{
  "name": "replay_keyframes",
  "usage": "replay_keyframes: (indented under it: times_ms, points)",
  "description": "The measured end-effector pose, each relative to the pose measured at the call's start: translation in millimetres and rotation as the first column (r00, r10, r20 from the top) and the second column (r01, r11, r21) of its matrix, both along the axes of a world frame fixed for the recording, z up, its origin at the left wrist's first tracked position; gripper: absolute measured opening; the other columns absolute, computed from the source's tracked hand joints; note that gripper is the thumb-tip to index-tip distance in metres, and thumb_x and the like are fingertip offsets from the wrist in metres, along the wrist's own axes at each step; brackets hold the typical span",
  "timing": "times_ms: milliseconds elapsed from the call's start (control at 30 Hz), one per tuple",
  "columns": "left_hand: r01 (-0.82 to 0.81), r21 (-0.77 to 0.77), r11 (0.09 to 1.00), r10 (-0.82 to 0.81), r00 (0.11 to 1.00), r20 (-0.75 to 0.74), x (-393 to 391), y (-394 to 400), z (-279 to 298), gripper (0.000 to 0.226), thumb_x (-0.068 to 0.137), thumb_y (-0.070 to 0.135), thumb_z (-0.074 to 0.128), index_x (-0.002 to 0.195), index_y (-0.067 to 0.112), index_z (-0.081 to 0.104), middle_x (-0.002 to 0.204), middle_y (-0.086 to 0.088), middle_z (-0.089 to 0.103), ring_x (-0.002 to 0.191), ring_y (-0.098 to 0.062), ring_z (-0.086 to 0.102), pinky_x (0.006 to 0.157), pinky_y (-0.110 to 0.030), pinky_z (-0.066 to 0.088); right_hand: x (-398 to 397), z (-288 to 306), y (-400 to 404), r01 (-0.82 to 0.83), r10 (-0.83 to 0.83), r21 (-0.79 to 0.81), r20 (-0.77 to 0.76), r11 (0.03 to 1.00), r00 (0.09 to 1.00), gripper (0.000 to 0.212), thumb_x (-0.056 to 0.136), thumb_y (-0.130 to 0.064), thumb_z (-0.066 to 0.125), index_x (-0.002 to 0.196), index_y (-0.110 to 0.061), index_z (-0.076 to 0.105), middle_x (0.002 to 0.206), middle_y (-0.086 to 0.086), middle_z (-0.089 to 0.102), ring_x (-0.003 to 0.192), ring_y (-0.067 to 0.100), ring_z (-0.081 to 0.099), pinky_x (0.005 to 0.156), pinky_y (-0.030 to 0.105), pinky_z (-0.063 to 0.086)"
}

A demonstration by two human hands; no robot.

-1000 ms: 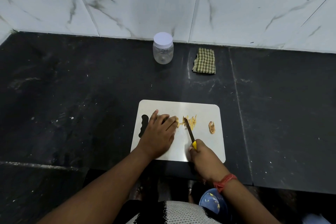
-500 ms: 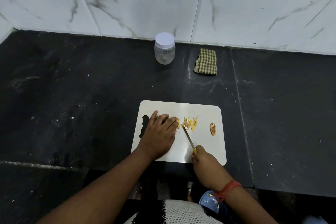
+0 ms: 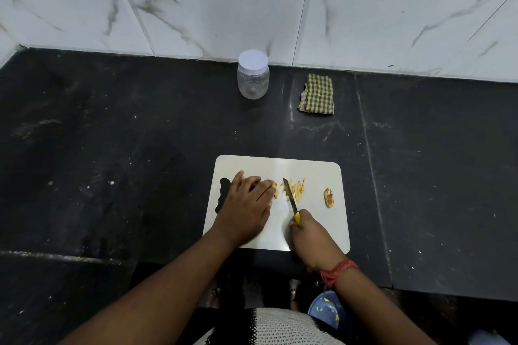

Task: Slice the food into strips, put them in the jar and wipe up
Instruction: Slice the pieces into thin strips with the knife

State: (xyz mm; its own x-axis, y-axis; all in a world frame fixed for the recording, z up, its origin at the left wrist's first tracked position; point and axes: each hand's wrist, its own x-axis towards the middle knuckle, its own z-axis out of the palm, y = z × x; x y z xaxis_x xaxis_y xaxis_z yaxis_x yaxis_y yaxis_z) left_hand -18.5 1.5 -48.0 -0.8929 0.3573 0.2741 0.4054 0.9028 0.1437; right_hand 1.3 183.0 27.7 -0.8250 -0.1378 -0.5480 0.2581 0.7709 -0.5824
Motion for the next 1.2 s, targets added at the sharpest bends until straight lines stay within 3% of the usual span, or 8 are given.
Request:
replay_keyframes:
  times_ms: [333,533,600,700,933,1067,1200]
  points:
    - [-0.001,0.008,1.0,0.001,1.0,0.01,0,-1,0,0.034,0.097,0.028,0.05,0.129,0.018,0.06,0.133,0.001,0.059,0.123,-0.022,0.051,0.116,-0.055,0.031,1,3,3,-0.051,0.051,0.01,-0.008,0.999,0.999,0.015,0.102,-0.021,0.036,0.095,-0.009,0.042,0.076,0.006,0.052,0.063,0.016,0.048,0.053,0.028,0.034]
    - [-0.001,0.013,1.0,0.001,1.0,-0.001,0,-2,-2,0.034,0.098,0.027,0.051,0.128,0.017,0.062,0.133,0.0,0.06,0.123,-0.023,0.051,0.117,-0.056,0.029,-6,1,-5,-0.145,0.15,0.065,-0.074,0.987,0.986,0.009,0.102,-0.015,0.036,0.095,-0.01,0.039,0.071,0.0,0.046,0.068,0.02,0.05,0.06,0.03,0.033]
    - [0.006,0.019,1.0,-0.006,1.0,-0.013,0,-2,-1,0.033,0.096,0.026,0.051,0.125,0.017,0.064,0.133,0.0,0.061,0.121,-0.023,0.052,0.116,-0.057,0.03,-7,-2,-7,-0.168,0.175,0.083,-0.089,0.982,0.981,0.008,0.101,-0.012,0.037,0.094,-0.01,0.037,0.069,-0.001,0.043,0.063,0.018,0.047,0.054,0.031,0.03]
    - [0.007,0.024,1.0,-0.007,1.0,-0.024,0,-3,-1,0.031,0.093,0.025,0.054,0.121,0.018,0.066,0.132,0.0,0.062,0.12,-0.025,0.054,0.114,-0.059,0.031,-8,-5,-8,-0.192,0.204,0.112,-0.108,0.975,0.973,0.006,0.099,-0.008,0.036,0.093,-0.009,0.036,0.067,-0.002,0.042,0.057,0.013,0.041,0.045,0.019,0.024]
    - [-0.007,0.029,1.0,0.007,1.0,-0.012,-1,-3,-3,0.03,0.091,0.023,0.06,0.12,0.02,0.066,0.13,0.002,0.062,0.119,-0.026,0.055,0.113,-0.06,0.032,-10,-8,-10,-0.233,0.25,0.165,-0.092,0.958,0.964,0.005,0.098,-0.006,0.035,0.096,-0.01,0.037,0.072,0.001,0.047,0.063,0.018,0.046,0.059,0.029,0.033]
    - [-0.005,0.024,1.0,0.005,1.0,-0.01,-2,-3,-3,0.03,0.091,0.025,0.06,0.121,0.02,0.066,0.129,0.002,0.063,0.119,-0.025,0.055,0.113,-0.059,0.033,-11,-6,-13,-0.24,0.257,0.164,-0.092,0.957,0.962,0.007,0.097,-0.003,0.036,0.1,-0.007,0.041,0.069,-0.003,0.043,0.058,0.013,0.042,0.048,0.024,0.028]
    - [0.001,0.013,1.0,-0.001,1.0,0.0,-2,-3,-3,0.03,0.093,0.026,0.057,0.121,0.019,0.066,0.13,0.002,0.063,0.119,-0.025,0.055,0.113,-0.058,0.033,-11,-6,-13,-0.222,0.238,0.166,-0.083,0.961,0.968,0.007,0.098,-0.004,0.037,0.102,-0.006,0.042,0.075,0.0,0.048,0.059,0.012,0.042,0.047,0.023,0.029]
